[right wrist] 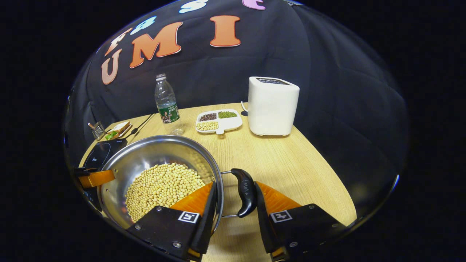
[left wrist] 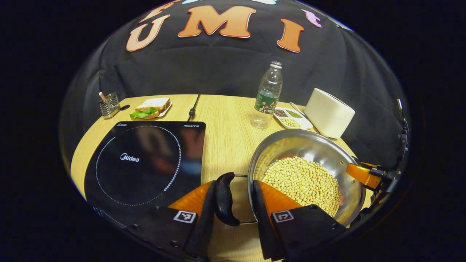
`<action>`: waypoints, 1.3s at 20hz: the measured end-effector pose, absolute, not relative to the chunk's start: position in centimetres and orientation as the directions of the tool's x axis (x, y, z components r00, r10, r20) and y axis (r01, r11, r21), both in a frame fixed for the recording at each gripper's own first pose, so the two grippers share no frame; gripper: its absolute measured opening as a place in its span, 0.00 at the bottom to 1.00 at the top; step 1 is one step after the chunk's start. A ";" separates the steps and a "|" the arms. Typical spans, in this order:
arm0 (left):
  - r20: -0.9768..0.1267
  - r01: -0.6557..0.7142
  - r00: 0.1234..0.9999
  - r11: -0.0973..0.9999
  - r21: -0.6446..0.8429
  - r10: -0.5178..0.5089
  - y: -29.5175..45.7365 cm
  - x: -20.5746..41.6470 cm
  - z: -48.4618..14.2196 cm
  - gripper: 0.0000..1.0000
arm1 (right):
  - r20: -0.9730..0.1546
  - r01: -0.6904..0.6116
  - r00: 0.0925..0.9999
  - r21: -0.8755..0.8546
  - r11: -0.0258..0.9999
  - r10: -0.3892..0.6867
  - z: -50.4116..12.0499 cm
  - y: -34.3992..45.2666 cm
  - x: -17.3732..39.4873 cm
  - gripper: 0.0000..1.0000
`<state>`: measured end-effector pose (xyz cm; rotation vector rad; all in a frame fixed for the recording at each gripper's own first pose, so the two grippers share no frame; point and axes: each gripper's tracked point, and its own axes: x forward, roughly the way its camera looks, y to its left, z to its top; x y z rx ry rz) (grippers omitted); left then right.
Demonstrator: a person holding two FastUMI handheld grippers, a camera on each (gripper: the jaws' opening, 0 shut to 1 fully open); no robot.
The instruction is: First push the handle of the pot to place it horizontally, then grasp the pot with both hands and set it on the induction cooktop.
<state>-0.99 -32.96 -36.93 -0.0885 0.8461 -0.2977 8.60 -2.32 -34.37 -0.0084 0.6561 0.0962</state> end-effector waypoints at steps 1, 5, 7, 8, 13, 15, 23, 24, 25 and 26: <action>-0.723 0.230 0.627 0.956 -0.184 -0.290 -32.9 -1.1 -36.6 0.60 | -0.610 -0.084 0.788 0.027 0.996 0.083 -34.4 -2.3 8.6 0.55; -0.740 0.210 0.603 0.954 -0.213 -0.298 -33.1 -1.6 -36.7 0.55 | -0.611 -0.050 0.789 0.037 0.998 0.062 -33.6 -2.5 8.0 0.52; -0.742 0.211 0.595 0.951 -0.228 -0.310 -33.0 -2.0 -36.3 0.53 | -0.599 -0.042 0.799 0.031 0.999 0.052 -32.6 -2.6 7.7 0.52; -0.736 0.215 0.600 0.950 -0.227 -0.312 -32.8 -2.0 -35.8 0.53 | -0.597 -0.039 0.800 0.032 0.999 0.050 -32.1 -2.6 7.4 0.51; -0.687 0.231 0.654 0.949 -0.216 -0.316 -31.5 -1.1 -31.5 0.54 | -0.550 -0.034 0.833 0.062 0.997 0.063 -28.4 -1.3 6.9 0.51; -0.670 0.230 0.672 0.949 -0.216 -0.316 -30.5 -0.7 -30.0 0.56 | -0.529 -0.043 0.846 0.060 0.997 0.068 -26.7 -0.5 6.8 0.51; -0.628 0.204 0.721 0.956 -0.211 -0.292 -24.7 0.8 -25.4 0.54 | -0.479 -0.086 0.871 0.071 0.994 0.110 -21.9 5.0 6.7 0.51; -0.626 0.198 0.725 0.958 -0.208 -0.286 -23.8 0.9 -24.9 0.56 | -0.475 -0.093 0.872 0.076 0.993 0.119 -21.6 5.8 6.7 0.51; -0.623 0.191 0.730 0.959 -0.209 -0.281 -22.8 1.1 -24.6 0.55 | -0.472 -0.101 0.872 0.082 0.992 0.128 -21.2 6.9 6.7 0.46; -0.622 0.183 0.734 0.961 -0.206 -0.273 -21.8 1.3 -24.4 0.54 | -0.469 -0.109 0.873 0.086 0.990 0.137 -21.0 7.8 6.6 0.46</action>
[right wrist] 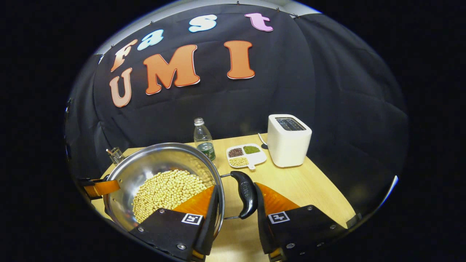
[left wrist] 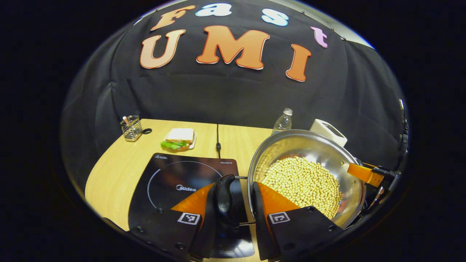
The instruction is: First push the handle of the pot to place it horizontally, then grasp the pot with both hands and set it on the induction cooktop.
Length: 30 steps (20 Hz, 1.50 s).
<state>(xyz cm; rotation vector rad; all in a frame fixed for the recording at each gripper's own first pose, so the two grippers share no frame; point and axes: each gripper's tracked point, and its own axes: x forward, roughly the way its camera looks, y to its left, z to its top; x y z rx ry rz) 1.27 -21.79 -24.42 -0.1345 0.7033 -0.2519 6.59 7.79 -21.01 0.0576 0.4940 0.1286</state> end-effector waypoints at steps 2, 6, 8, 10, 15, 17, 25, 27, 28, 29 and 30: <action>-0.622 0.167 0.739 0.965 -0.202 -0.258 -19.8 1.4 -24.0 0.56 | -0.468 -0.124 0.870 0.092 0.988 0.153 -20.8 9.8 6.5 0.51; -0.629 0.124 0.744 0.972 -0.201 -0.225 -15.4 1.7 -23.9 0.57 | -0.472 -0.163 0.860 0.104 0.981 0.193 -20.5 13.9 6.3 0.51; -0.628 0.104 0.752 0.976 -0.191 -0.203 -13.2 2.0 -23.8 0.52 | -0.473 -0.183 0.854 0.116 0.976 0.217 -20.5 16.1 6.2 0.51; -0.628 0.084 0.757 0.980 -0.178 -0.179 -10.8 2.0 -23.7 0.54 | -0.472 -0.204 0.848 0.125 0.971 0.239 -20.5 18.2 6.2 0.51; -0.644 0.035 0.754 0.987 -0.155 -0.128 -5.8 2.2 -24.4 0.56 | -0.485 -0.248 0.825 0.152 0.957 0.291 -21.4 23.3 6.1 0.51; -0.651 0.019 0.750 0.989 -0.146 -0.111 -4.0 2.9 -25.1 0.55 | -0.491 -0.263 0.816 0.157 0.952 0.306 -21.8 25.1 6.0 0.51; -0.678 -0.018 0.730 0.989 -0.145 -0.086 0.3 3.8 -27.8 0.57 | -0.515 -0.290 0.792 0.154 0.944 0.328 -24.3 29.7 6.4 0.51; -0.692 -0.025 0.718 0.990 -0.141 -0.080 0.9 4.0 -28.7 0.54 | -0.529 -0.293 0.780 0.161 0.942 0.333 -25.1 30.5 6.3 0.51; -0.695 -0.027 0.714 0.990 -0.140 -0.079 1.1 4.2 -29.1 0.52 | -0.534 -0.298 0.776 0.158 0.942 0.335 -25.5 30.7 6.2 0.51; -0.699 -0.026 0.711 0.990 -0.138 -0.079 1.3 4.2 -29.4 0.54 | -0.539 -0.300 0.773 0.156 0.941 0.336 -25.8 31.0 6.4 0.51; -0.703 -0.025 0.707 0.990 -0.136 -0.079 1.5 4.2 -29.8 0.54 | -0.545 -0.299 0.768 0.160 0.941 0.337 -26.2 31.3 6.5 0.47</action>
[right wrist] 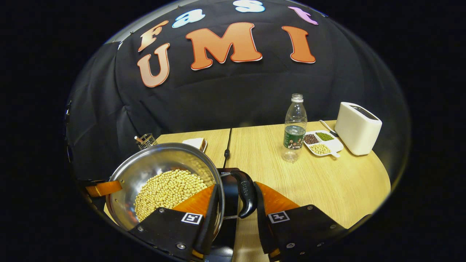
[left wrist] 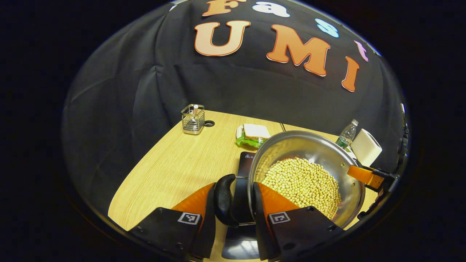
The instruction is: First push the handle of the pot to place it horizontally, then grasp the pot with both hands and set it on the induction cooktop.
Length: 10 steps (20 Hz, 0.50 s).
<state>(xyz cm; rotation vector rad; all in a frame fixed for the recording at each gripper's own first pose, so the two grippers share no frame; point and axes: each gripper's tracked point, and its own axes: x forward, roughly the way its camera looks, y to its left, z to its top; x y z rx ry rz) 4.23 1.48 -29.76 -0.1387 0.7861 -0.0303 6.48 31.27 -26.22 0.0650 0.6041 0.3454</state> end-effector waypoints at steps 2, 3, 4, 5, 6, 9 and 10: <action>-0.709 -0.022 0.700 0.990 -0.137 -0.083 1.7 4.4 -30.4 0.56 | -0.556 -0.297 0.760 0.162 0.941 0.336 -26.8 31.5 6.5 0.51; -0.708 -0.019 0.701 0.990 -0.141 -0.087 1.6 4.6 -30.6 0.57 | -0.560 -0.296 0.758 0.161 0.941 0.335 -27.1 31.6 6.7 0.47; -0.707 -0.015 0.701 0.989 -0.144 -0.092 1.7 4.7 -30.8 0.57 | -0.562 -0.295 0.756 0.164 0.941 0.335 -27.2 31.7 6.8 0.51; -0.707 -0.013 0.700 0.989 -0.146 -0.096 1.8 4.8 -31.0 0.52 | -0.565 -0.293 0.754 0.166 0.942 0.334 -27.4 31.8 6.8 0.51; -0.710 -0.012 0.698 0.989 -0.147 -0.097 1.8 4.9 -31.6 0.54 | -0.569 -0.293 0.751 0.167 0.941 0.335 -27.6 31.9 6.8 0.47; -0.715 -0.012 0.691 0.987 -0.158 -0.106 1.6 5.4 -32.3 0.54 | -0.579 -0.291 0.746 0.162 0.943 0.330 -28.0 31.9 6.7 0.51; -0.718 -0.013 0.687 0.987 -0.163 -0.110 1.5 5.4 -32.6 0.55 | -0.581 -0.289 0.745 0.163 0.943 0.329 -28.2 31.9 6.7 0.51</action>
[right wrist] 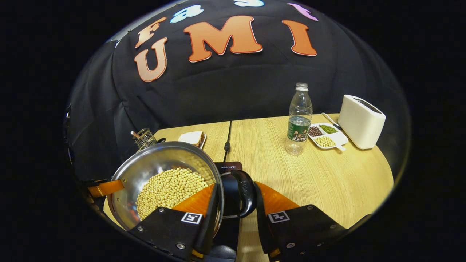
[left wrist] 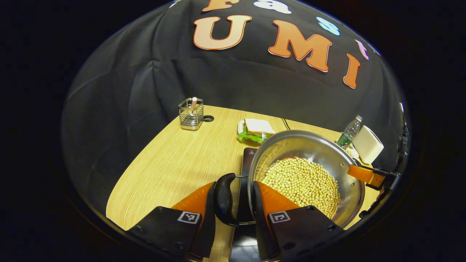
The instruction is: First push the handle of the pot to place it horizontally, then grasp the pot with both hands and set it on the induction cooktop.
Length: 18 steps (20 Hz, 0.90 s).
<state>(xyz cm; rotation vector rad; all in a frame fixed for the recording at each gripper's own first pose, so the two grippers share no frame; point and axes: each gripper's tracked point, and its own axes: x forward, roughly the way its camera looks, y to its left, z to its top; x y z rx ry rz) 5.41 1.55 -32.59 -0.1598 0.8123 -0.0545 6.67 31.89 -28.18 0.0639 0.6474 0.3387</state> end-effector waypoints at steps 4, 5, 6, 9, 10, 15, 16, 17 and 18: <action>-0.718 0.006 0.687 0.988 -0.152 -0.114 1.5 5.8 -33.2 0.55 | -0.582 -0.290 0.745 0.158 0.944 0.327 -28.3 31.8 6.7 0.53; -0.717 0.006 0.688 0.990 -0.143 -0.107 1.4 5.6 -33.0 0.60 | -0.587 -0.290 0.741 0.159 0.944 0.327 -28.5 31.7 6.6 0.53; -0.718 0.001 0.688 0.990 -0.138 -0.101 1.2 5.7 -33.0 0.59 | -0.599 -0.292 0.729 0.168 0.942 0.333 -28.9 31.8 6.5 0.56; -0.656 -0.018 0.753 0.996 -0.092 -0.047 2.4 6.8 -30.4 0.72 | -0.520 -0.284 0.783 0.190 0.940 0.342 -25.9 31.1 7.7 0.63; -0.611 -0.025 0.791 0.998 -0.055 -0.014 3.1 7.0 -28.3 0.77 | -0.495 -0.284 0.798 0.193 0.939 0.343 -24.7 30.7 7.9 0.70; -0.449 -0.033 0.894 0.997 -0.074 -0.004 1.8 7.3 -20.0 0.98 | -0.382 -0.289 0.875 0.078 0.954 0.296 -18.6 26.2 8.4 0.93; -0.418 -0.034 0.908 0.997 -0.075 -0.001 1.8 7.6 -18.5 0.98 | -0.352 -0.283 0.893 0.044 0.958 0.280 -17.0 25.0 8.5 0.94; -0.388 -0.036 0.922 0.997 -0.070 0.006 1.8 7.8 -16.9 0.98 | -0.318 -0.273 0.911 0.015 0.962 0.263 -15.4 23.9 8.6 0.94; -0.353 -0.033 0.936 0.997 -0.068 0.007 1.8 7.7 -15.0 0.98 | -0.280 -0.264 0.926 -0.005 0.964 0.252 -13.5 22.9 8.8 0.93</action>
